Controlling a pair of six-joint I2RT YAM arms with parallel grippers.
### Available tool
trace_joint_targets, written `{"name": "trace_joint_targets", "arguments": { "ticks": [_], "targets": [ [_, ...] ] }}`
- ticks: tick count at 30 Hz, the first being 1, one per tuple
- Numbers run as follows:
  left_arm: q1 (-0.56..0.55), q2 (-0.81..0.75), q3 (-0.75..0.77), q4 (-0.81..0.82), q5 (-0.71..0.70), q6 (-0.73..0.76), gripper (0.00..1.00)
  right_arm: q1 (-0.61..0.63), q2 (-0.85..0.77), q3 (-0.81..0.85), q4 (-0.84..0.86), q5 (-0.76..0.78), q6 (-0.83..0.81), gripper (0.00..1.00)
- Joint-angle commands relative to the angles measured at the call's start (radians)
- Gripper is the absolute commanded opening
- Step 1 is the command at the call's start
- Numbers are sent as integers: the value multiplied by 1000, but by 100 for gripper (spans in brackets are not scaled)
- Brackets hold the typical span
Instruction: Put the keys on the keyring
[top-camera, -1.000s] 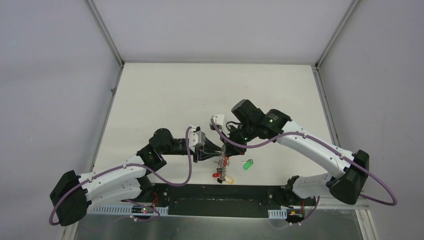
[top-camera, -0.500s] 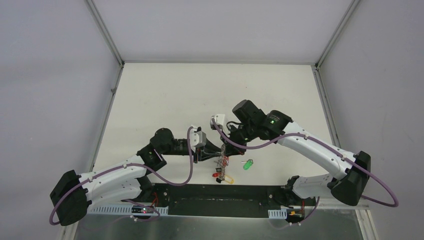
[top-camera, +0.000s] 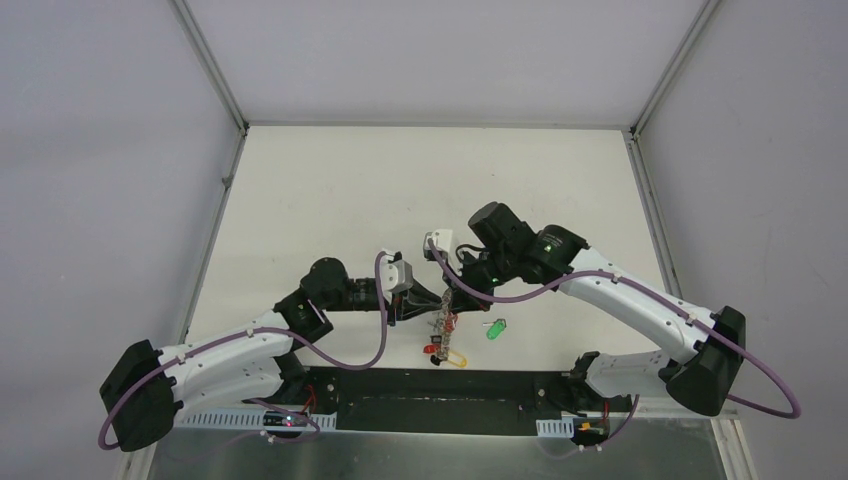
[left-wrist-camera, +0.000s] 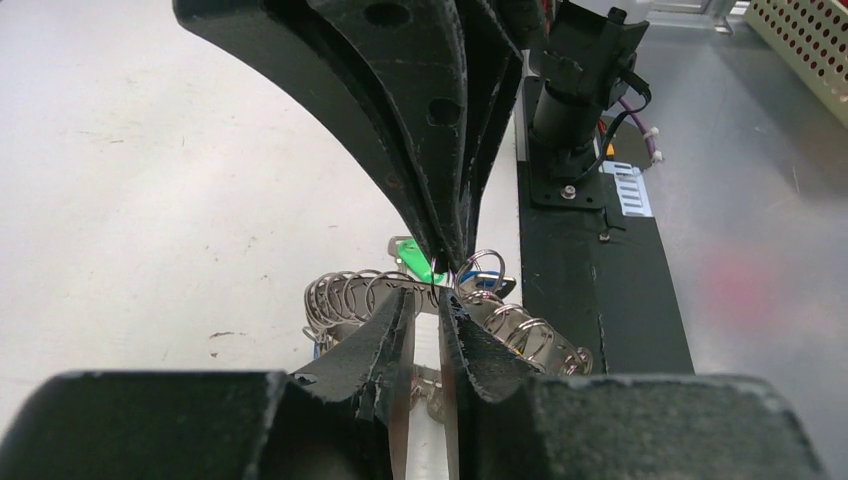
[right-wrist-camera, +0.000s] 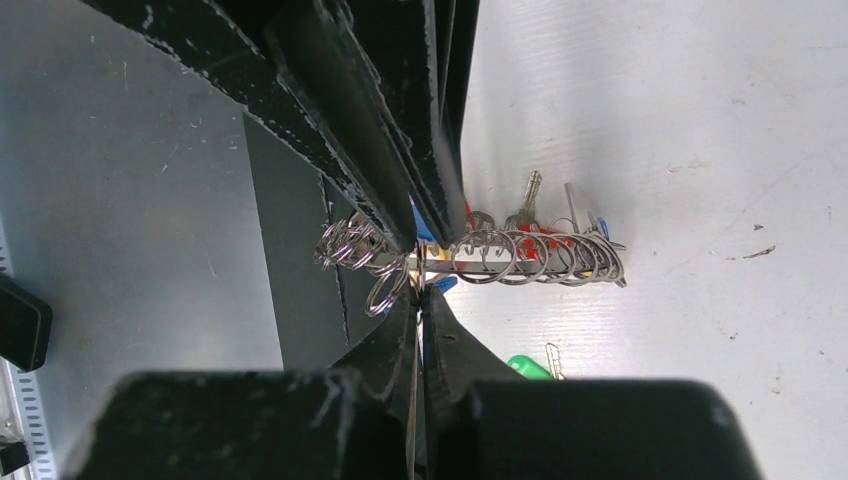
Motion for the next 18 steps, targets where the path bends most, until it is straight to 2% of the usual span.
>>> {"name": "trace_joint_targets", "arguments": {
  "ticks": [1,6,13,16,18],
  "targets": [
    [-6,8,-3,80,4,-24,18,-3,-43,10,66,-44,13,0],
    [-7,-9,-20,107,-13,-33,17,-4,-55,-10,86,-38,17,0],
    [-8,-28,-35,117,-14,-45,5,-4,-74,-38,129,-51,30,0],
    [-8,-29,-35,111,-18,-45,6,-3,-72,-37,132,-52,30,0],
    [-7,-27,-32,110,-20,-45,10,-3,-72,-37,134,-55,30,0]
  ]
}}
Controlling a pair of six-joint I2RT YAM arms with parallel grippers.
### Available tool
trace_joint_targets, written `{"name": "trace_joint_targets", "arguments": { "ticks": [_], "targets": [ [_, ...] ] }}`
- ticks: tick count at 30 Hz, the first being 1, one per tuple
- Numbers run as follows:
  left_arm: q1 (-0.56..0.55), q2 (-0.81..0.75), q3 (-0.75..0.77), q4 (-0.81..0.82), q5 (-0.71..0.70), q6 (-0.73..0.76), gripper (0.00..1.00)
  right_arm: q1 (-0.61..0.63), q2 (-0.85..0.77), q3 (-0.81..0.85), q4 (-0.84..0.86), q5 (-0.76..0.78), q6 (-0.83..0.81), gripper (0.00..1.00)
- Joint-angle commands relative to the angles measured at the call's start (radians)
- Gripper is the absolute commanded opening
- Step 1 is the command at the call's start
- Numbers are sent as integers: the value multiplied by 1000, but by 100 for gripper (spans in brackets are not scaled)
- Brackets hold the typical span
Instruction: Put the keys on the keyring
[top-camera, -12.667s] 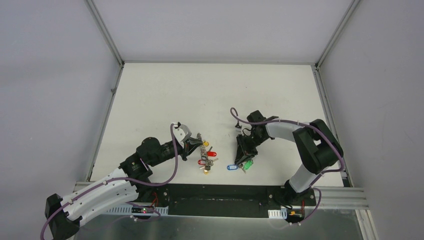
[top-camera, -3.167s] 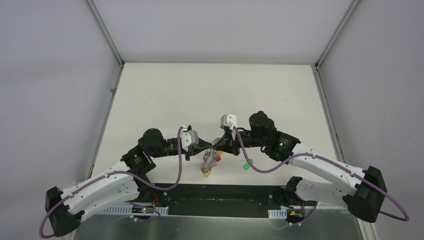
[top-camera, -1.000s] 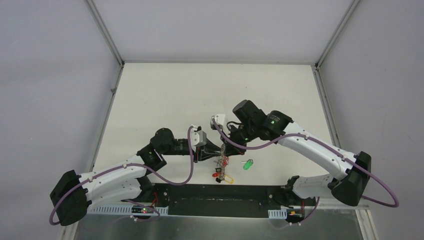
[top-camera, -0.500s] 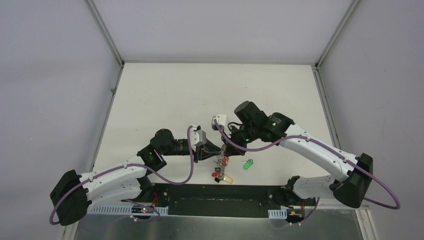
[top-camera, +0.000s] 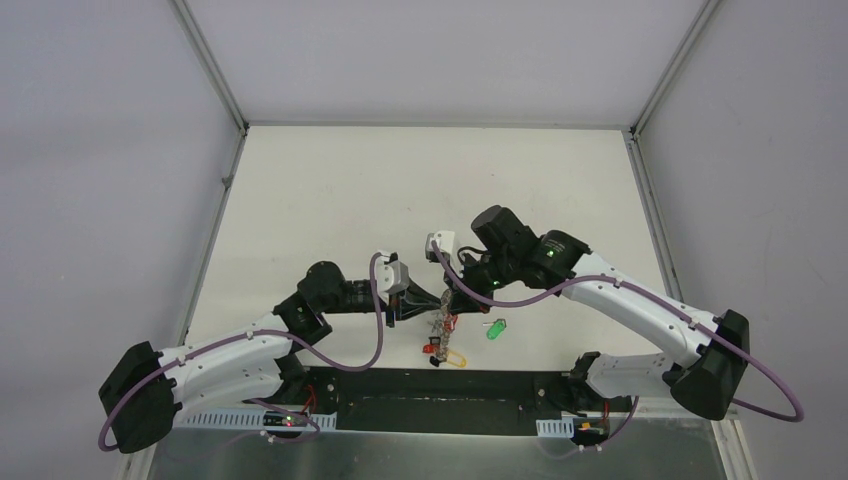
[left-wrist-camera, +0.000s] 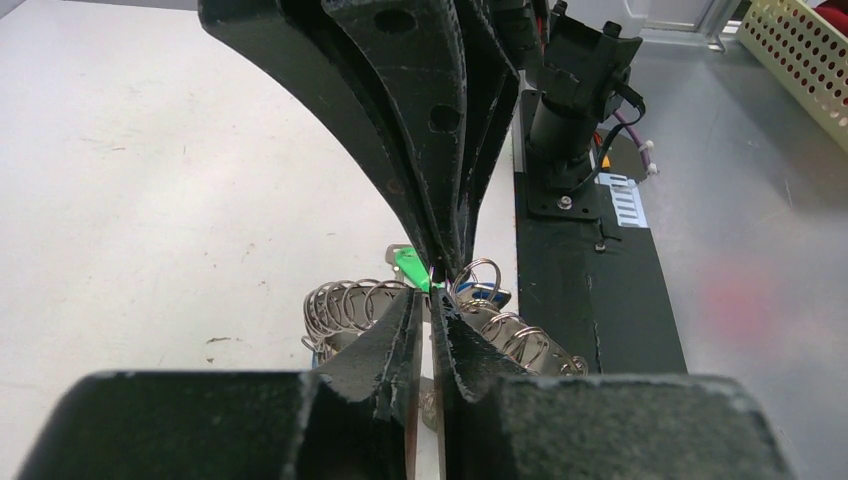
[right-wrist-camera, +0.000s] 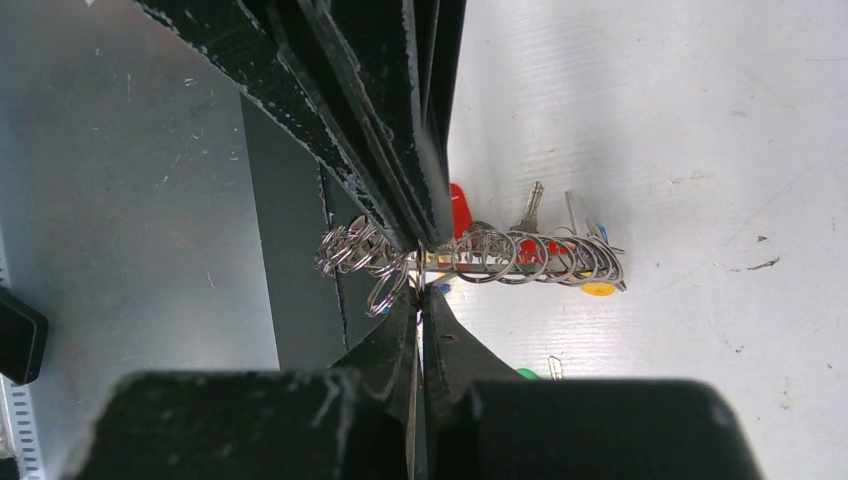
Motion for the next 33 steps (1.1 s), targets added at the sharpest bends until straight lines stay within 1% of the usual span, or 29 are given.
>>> {"name": "trace_joint_targets", "arguments": {
  "ticks": [1,3,6,11,14,19,22,31,32,33],
  "targets": [
    [-7,-11,3,47,-18,-10,12,-3,-43,15,70,-44,12,0],
    [-6,-5,8,43,-17,-10,17,-3,-44,15,72,-47,12,0],
    [-6,9,14,43,-17,-10,18,-3,-43,15,73,-50,13,0],
    [-8,30,24,43,-21,-10,13,-3,-45,15,77,-52,15,0],
    [-9,40,30,43,-20,-10,12,-3,-44,14,78,-54,15,0],
    [-9,45,33,47,-23,-10,3,-4,-41,10,79,-58,16,0],
    [-9,50,33,57,-21,-10,0,-3,-41,7,81,-60,16,0],
    [-8,50,42,69,-39,-11,0,-3,-47,1,87,-49,16,0],
    [-9,49,43,68,-45,-33,1,-3,-49,-1,89,-49,16,0],
    [-8,48,45,69,-56,-45,6,-4,-49,-1,91,-49,17,0]
  ]
}}
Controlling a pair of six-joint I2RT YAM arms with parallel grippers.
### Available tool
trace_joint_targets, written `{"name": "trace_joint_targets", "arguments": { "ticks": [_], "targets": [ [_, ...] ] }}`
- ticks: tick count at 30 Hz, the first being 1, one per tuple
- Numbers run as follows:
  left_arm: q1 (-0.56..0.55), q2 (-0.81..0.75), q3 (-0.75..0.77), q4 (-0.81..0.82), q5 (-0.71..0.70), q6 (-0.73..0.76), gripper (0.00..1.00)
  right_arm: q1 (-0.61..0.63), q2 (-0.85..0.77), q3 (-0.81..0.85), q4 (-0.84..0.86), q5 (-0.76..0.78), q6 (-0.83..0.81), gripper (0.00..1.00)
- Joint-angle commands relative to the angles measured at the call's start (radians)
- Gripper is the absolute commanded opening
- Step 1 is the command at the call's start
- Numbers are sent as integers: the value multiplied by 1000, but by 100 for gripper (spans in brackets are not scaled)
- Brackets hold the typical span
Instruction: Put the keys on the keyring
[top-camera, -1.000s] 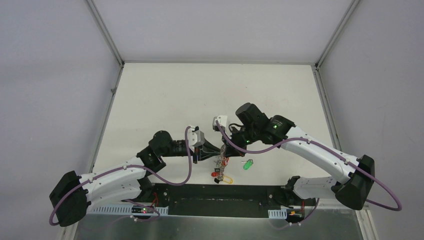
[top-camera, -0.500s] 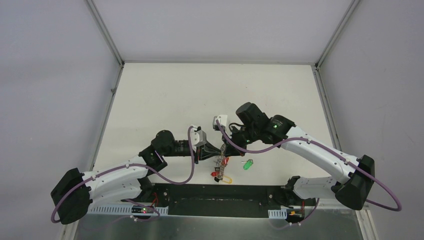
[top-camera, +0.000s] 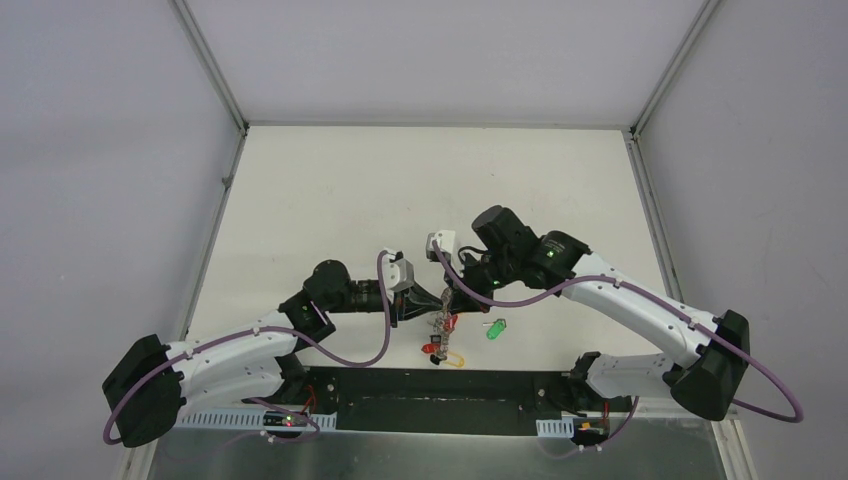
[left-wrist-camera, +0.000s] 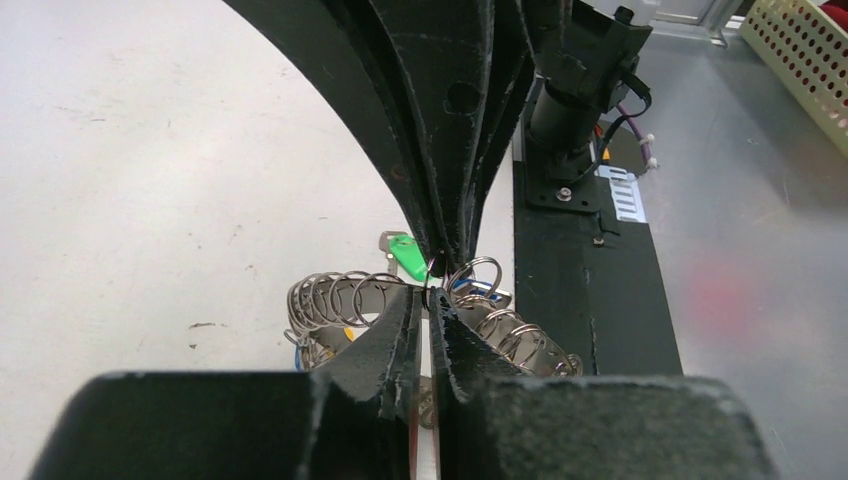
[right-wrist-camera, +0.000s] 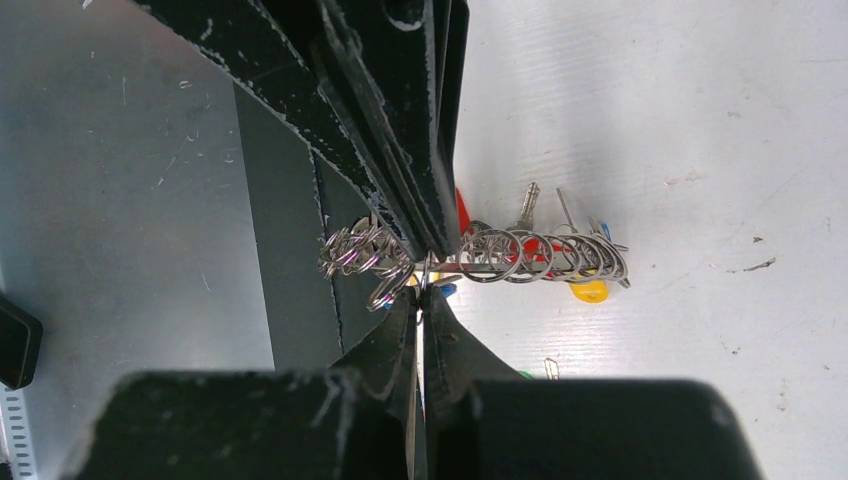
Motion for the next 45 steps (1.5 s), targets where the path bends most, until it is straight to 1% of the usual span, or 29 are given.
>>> {"name": "trace_joint_targets", "arguments": {
  "ticks": [1,3,8,12,15,21,22,24,30,32,38,45],
  "targets": [
    [-8,-4,46,57,-60,-43,10,2,-49,10,78,-45,14,0],
    [-10,-6,47,61,-66,-45,13,1,-49,9,81,-45,16,0],
    [-8,2,56,52,-56,-33,13,1,-46,11,82,-51,17,0],
    [-10,15,63,51,-45,-29,8,1,-47,9,81,-51,17,0],
    [-9,20,68,50,-38,-25,1,1,-46,9,81,-49,16,0],
    [-10,9,66,29,-39,-28,0,2,-52,8,85,-22,14,0],
    [-10,6,64,27,-44,-34,0,2,-57,7,88,-12,15,2],
    [-10,-6,57,28,-61,-42,0,2,-65,0,98,6,21,8],
    [-10,-52,11,97,-125,-71,0,0,-122,-55,185,83,58,42],
    [-9,-68,-8,137,-134,-72,0,0,-152,-81,224,115,71,48],
    [-9,-96,-79,310,-165,-81,0,-8,-264,-151,328,215,94,49],
    [-9,-102,-135,520,-162,-93,0,-16,-377,-229,498,217,86,48]
  ]
}}
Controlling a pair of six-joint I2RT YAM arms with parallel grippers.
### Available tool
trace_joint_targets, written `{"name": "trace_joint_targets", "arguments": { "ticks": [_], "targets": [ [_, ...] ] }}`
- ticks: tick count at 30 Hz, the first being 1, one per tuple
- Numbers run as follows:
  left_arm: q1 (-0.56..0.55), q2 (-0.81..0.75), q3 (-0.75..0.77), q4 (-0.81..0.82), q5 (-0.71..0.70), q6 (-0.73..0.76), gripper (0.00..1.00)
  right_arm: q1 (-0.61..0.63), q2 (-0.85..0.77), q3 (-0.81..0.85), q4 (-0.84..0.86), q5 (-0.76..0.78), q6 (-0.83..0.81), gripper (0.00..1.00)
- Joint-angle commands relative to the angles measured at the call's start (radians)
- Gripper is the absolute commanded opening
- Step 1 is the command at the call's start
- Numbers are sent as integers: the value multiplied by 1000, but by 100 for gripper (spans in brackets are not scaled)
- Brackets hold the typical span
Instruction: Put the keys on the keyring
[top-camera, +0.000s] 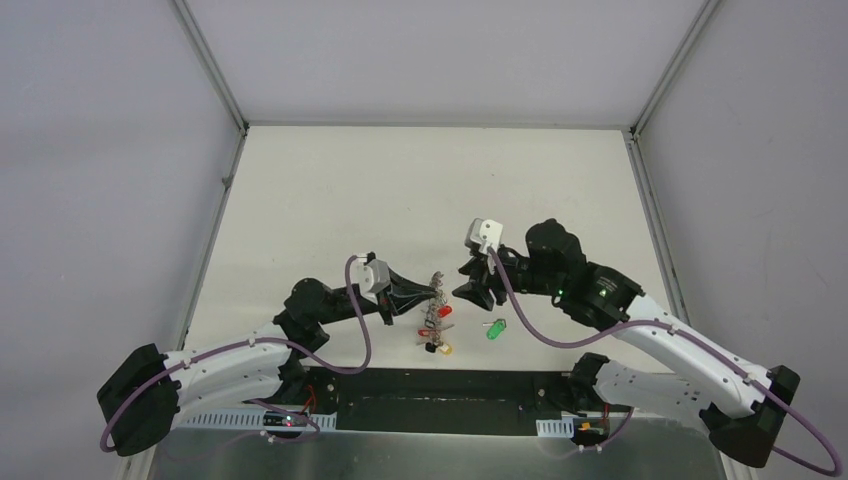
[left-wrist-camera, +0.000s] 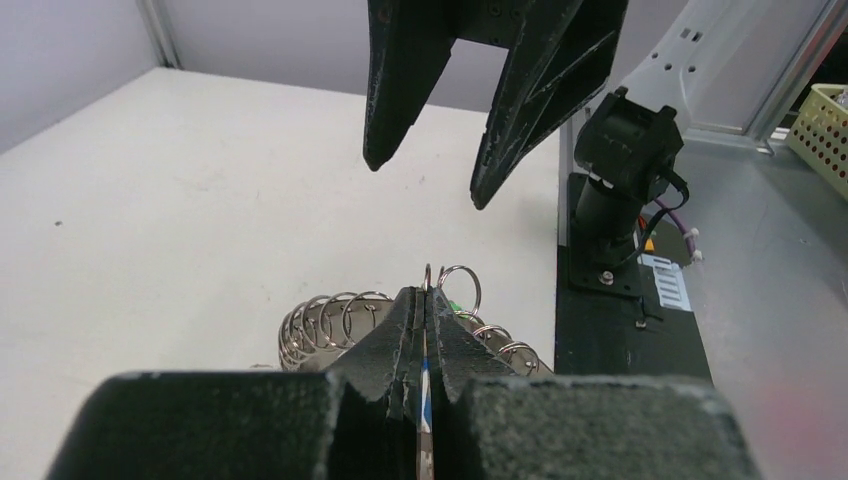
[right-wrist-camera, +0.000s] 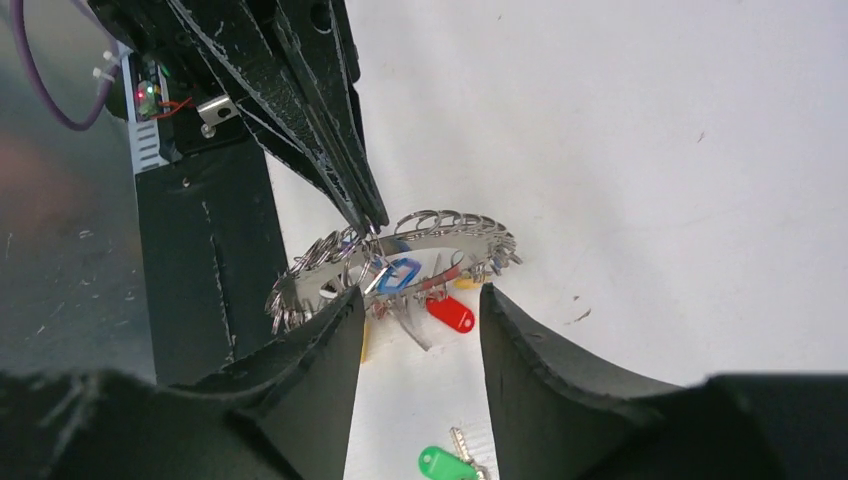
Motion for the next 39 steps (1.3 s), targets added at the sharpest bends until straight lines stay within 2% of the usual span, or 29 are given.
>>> {"name": "trace_joint_targets", "arguments": {
  "ticks": [1,8,26,29,32,39],
  "targets": [
    [-4,-23,-9,286,-8,-26,0,-7,-75,-48,206,-35,-19,47],
    [-5,-10,-22,409,15,-30,0,-7,-106,-104,300,-123,-52,36],
    [-5,-9,-26,427,-6,-40,0,-7,-7,-76,395,-264,4,38],
    [-5,-12,-28,422,-6,-42,0,-7,-2,-77,422,-262,11,31],
    [-5,-12,-26,421,-5,-44,0,-8,7,-78,434,-261,18,16],
    [-5,-13,-27,416,-5,-49,0,-8,18,-77,445,-278,24,0]
  ]
}}
